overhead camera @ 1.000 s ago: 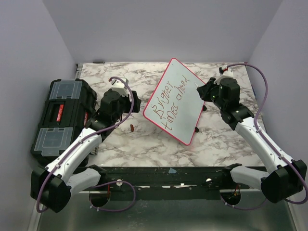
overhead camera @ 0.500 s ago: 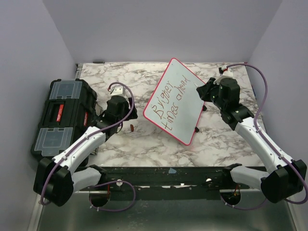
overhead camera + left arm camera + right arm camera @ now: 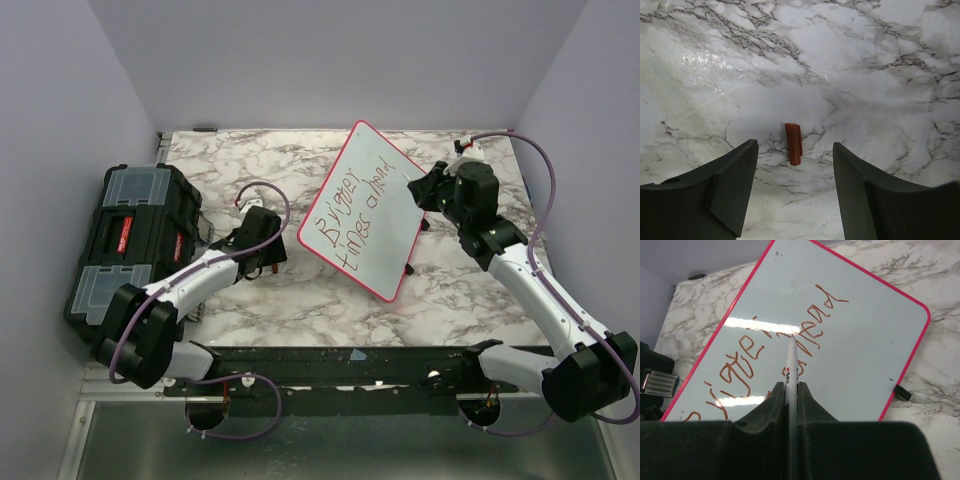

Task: Write a sentence on the whiteboard
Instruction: Pick up the pen cap from the center of the board.

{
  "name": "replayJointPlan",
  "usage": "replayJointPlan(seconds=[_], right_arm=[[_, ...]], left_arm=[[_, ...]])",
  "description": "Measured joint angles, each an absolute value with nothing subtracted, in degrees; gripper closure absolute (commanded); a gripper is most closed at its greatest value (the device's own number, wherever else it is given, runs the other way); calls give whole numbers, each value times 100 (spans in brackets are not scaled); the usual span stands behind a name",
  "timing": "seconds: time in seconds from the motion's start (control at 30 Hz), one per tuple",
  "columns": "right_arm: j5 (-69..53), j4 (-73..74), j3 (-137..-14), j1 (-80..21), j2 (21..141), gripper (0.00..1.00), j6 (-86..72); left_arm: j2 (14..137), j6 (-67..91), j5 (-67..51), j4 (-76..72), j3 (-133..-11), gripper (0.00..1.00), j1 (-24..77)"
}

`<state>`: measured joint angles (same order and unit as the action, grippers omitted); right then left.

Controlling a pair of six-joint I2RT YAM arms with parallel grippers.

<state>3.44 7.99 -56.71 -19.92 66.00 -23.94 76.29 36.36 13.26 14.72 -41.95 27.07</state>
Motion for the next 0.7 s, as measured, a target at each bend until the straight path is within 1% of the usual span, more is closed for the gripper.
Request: replayJointPlan(seconds=[0.37, 0.47, 0.5, 0.7], right_arm=[[296, 757, -5671, -1992, 6674, 99, -2394], [285, 755, -5671, -1992, 6687, 99, -2397], [285, 753, -5671, -1992, 6687, 99, -2397], [266, 733, -5671, -1992, 6687, 99, -2397]], left_arm=[[8228, 3892, 1326, 1627, -4357, 39, 2705], [8394, 3955, 1326, 1658, -4438, 50, 2707], [8416, 3979, 1326, 1682, -4453, 52, 2707], [8554, 4141, 1317, 1949, -4668, 52, 2707]])
